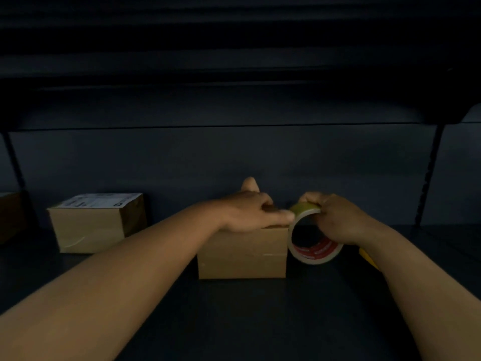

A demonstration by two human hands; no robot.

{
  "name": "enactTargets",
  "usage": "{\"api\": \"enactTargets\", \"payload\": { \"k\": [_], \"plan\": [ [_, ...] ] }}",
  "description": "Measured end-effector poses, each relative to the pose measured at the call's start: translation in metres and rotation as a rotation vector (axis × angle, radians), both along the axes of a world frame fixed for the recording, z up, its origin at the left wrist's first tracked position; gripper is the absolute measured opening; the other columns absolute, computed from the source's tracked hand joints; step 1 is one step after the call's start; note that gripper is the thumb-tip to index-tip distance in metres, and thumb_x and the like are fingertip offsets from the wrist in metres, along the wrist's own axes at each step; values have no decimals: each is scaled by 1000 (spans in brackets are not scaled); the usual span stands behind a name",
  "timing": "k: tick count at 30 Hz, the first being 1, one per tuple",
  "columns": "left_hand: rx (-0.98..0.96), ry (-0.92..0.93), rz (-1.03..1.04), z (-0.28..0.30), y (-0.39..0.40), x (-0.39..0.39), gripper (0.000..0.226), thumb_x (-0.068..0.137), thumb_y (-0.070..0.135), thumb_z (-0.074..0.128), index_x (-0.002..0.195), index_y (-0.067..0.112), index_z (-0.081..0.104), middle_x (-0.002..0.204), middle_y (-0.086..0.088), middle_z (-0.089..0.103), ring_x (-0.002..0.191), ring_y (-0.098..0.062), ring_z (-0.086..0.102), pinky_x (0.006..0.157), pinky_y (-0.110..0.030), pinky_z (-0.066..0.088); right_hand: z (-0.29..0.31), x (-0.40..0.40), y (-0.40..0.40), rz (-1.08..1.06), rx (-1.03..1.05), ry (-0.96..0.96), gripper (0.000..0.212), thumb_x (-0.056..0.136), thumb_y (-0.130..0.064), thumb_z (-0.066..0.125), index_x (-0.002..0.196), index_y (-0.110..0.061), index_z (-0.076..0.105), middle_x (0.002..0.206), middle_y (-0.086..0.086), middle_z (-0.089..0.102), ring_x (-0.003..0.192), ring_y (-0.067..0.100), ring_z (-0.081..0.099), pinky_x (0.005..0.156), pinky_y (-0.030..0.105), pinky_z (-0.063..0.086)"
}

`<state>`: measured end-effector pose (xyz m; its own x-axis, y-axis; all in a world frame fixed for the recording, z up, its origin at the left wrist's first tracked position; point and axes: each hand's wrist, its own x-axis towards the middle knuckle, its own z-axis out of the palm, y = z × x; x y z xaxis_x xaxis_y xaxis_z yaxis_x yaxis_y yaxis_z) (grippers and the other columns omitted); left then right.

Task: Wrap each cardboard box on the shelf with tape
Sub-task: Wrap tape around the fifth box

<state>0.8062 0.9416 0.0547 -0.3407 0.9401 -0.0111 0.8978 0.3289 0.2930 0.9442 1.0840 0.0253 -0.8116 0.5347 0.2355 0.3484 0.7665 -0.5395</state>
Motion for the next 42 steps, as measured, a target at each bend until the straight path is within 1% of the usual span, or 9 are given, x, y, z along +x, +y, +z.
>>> {"api": "enactTargets", "payload": {
  "k": [3,6,13,21,24,28,33,38,42],
  "plan": [
    [-127,7,-20,-1,-8,-4,102,70,77,54,151,32,12,141,12,13,137,-18,20,112,-35,26,-1,-4,-3,15,-7,19,24,94,-8,50,95,-29,61,92,-5,65,81,4,58,58,8,42],
    [-104,-20,-18,-5,-5,-6,103,68,72,63,150,37,11,139,12,13,137,-18,19,114,-37,25,0,-6,-4,-1,40,23,28,94,-11,52,107,-36,58,101,-8,61,80,2,54,52,1,37],
    [-75,-42,15,-7,-6,-10,103,65,72,66,149,36,17,132,12,18,134,-16,24,111,-35,29,8,2,-6,-128,329,-303,42,94,-12,46,125,-39,53,119,2,59,85,11,49,72,20,40],
    [-87,-67,5,-3,-8,-8,109,57,88,45,149,35,21,141,10,14,137,-19,22,113,-39,25,2,8,-9,-84,161,-111,34,93,-6,49,113,-31,60,97,-4,59,82,10,55,67,16,41],
    [-65,-132,31,1,-5,-6,86,73,85,26,144,37,33,148,5,13,137,-25,24,113,-46,23,1,9,-9,-63,94,-71,31,92,-8,50,104,-37,57,98,-4,62,86,11,58,70,18,44],
    [-129,90,55,10,12,-9,84,81,77,37,149,31,22,152,3,11,136,-27,29,110,-45,31,-1,12,-6,-63,27,-28,26,91,-15,56,109,-34,54,95,-6,58,84,8,56,63,16,44],
    [119,-15,-149,28,37,8,42,97,40,47,134,22,50,127,2,52,116,-13,52,96,-28,41,-3,15,-2,-60,-9,45,26,83,-19,66,102,-21,47,91,-2,57,81,10,56,63,20,44],
    [-73,-298,-116,21,55,14,48,104,37,25,129,11,55,114,-10,65,91,-14,63,83,-24,47,-5,20,4,-69,-13,78,31,83,-19,68,100,-23,43,88,-3,57,76,4,54,61,16,43],
    [-119,-362,-114,22,58,12,49,103,44,24,125,17,59,92,-4,67,83,-13,64,88,-33,49,-6,23,7,-47,-16,80,30,85,-22,67,103,-22,43,88,-5,57,74,2,54,57,12,41]
  ]
}}
